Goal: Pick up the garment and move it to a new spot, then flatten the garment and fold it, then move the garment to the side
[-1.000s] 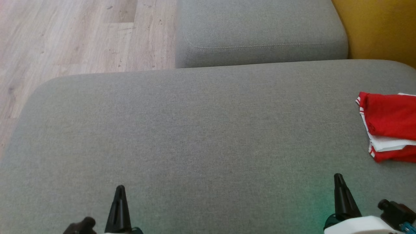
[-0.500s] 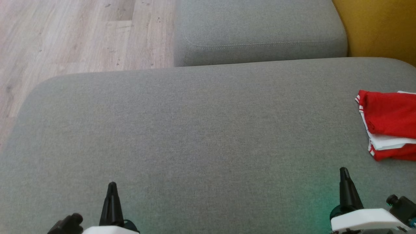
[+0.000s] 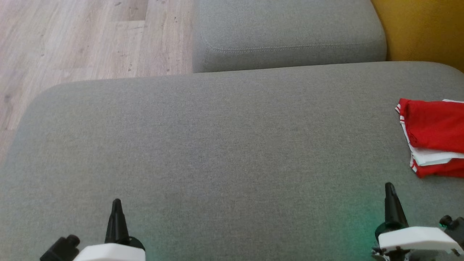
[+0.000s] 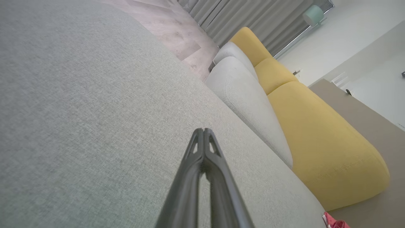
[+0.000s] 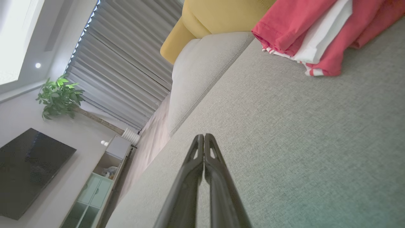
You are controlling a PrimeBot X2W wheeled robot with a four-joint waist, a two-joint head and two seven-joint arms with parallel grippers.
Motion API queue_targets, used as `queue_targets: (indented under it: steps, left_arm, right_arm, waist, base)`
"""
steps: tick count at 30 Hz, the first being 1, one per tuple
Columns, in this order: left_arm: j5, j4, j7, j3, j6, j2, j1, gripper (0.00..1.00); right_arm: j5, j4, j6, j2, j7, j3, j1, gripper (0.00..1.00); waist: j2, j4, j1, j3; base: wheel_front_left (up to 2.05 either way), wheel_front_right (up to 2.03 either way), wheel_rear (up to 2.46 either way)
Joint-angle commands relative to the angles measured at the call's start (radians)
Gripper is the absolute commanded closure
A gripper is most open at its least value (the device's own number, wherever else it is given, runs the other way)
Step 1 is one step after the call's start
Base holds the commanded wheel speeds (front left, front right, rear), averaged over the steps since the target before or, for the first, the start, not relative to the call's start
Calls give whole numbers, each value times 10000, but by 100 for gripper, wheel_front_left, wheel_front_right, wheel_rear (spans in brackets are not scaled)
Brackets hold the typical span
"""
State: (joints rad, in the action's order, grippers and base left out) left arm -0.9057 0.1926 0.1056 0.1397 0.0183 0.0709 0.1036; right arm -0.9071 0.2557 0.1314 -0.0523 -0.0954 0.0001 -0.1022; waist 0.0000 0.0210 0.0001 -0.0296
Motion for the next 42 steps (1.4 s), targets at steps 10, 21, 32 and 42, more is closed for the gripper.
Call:
queue_targets:
  steps: [10,21,32,42]
  left_arm:
    - [-1359,-142,-325,-557,233,137,-787,100]
    - [-2675,-3,-642,-878,426,139,-1066,100]
    - [-3861,123,-936,-1177,601,136,-1319,100]
    - [-5045,250,-1236,-1483,776,129,-1573,100]
  right_arm:
    - [-1364,-278,-4,-232,305,-54,832,100]
    - [-2660,-247,-5,-241,619,-200,1099,100]
    - [-3830,-219,-6,-245,909,-339,1341,100]
    - [-4999,-190,-6,-245,1204,-484,1584,100]
  waist:
    - [0,-35,-1,55]
    - [0,-73,-1,114]
    - [0,-107,-1,168]
    - [0,-142,-1,221]
  base:
    - [0,0,0]
    - [0,0,0]
    - [0,0,0]
    - [0,0,0]
